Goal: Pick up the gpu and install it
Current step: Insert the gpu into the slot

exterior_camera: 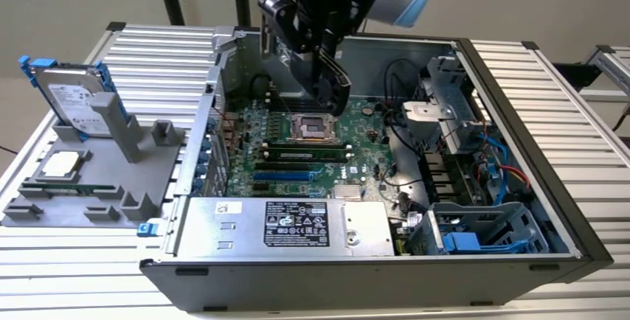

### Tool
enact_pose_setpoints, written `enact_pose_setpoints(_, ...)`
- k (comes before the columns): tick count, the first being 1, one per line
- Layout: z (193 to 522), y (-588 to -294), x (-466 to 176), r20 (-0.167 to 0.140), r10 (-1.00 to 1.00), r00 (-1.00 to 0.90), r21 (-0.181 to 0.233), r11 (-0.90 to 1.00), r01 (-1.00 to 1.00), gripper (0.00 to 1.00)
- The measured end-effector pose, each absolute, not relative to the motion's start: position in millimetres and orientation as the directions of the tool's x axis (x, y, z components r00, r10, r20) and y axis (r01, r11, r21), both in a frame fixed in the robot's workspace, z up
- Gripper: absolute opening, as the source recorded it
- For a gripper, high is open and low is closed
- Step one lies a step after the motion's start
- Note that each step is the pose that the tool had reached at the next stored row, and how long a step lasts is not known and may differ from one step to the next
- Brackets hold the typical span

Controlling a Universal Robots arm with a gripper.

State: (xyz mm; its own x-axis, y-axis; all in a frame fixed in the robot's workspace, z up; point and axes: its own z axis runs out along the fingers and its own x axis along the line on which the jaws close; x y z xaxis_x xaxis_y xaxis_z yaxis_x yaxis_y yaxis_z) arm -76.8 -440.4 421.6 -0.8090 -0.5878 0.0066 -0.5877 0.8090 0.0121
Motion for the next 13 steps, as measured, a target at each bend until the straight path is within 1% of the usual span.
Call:
enact_pose_setpoints(7,421.6,-440.3,-76.7,-0.011,-0.638,-0.77,0.028,0.769,-0.638,0.0)
enact_pose_setpoints(13,421.6,-440.3,-75.6,-0.015,-0.675,-0.737,0.028,0.737,-0.676,0.0)
